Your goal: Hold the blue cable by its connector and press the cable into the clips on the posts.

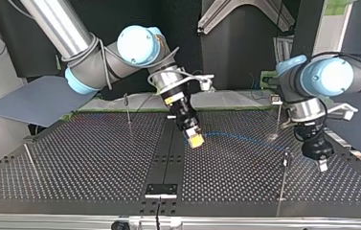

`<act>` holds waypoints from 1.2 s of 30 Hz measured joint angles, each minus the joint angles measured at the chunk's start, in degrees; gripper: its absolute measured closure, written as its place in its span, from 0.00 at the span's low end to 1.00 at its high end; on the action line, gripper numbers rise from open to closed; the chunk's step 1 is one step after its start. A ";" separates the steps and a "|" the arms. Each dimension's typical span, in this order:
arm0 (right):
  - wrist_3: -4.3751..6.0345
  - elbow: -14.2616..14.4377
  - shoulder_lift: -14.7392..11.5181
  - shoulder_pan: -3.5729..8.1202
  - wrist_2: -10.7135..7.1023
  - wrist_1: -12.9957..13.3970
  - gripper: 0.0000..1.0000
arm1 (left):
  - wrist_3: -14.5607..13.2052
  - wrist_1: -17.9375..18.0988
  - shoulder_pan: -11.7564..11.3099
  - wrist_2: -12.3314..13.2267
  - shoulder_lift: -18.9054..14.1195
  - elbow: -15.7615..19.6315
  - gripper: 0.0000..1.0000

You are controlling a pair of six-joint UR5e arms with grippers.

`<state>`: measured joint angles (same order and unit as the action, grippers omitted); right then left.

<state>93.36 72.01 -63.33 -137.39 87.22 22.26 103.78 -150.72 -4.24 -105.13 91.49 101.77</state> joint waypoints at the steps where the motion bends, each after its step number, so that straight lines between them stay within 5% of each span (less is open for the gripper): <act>1: 0.00 -0.04 0.04 0.04 0.02 0.00 1.00 | 0.01 0.01 -0.14 0.30 0.23 -0.11 1.00; 13: 0.00 -0.51 0.22 0.28 0.23 0.05 1.00 | 0.99 1.57 -1.40 3.71 1.60 -1.07 1.00; 22: 0.00 -2.92 3.48 0.82 0.32 -0.10 1.00 | 1.47 3.24 -1.81 4.98 3.30 -1.38 1.00; 36: -0.01 -3.82 4.37 3.15 0.27 -0.14 1.00 | 3.07 4.48 -2.24 7.84 3.91 -1.71 1.00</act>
<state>93.35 68.20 -58.96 -134.23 87.48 22.12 106.85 -146.24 -6.48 -97.29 95.40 100.05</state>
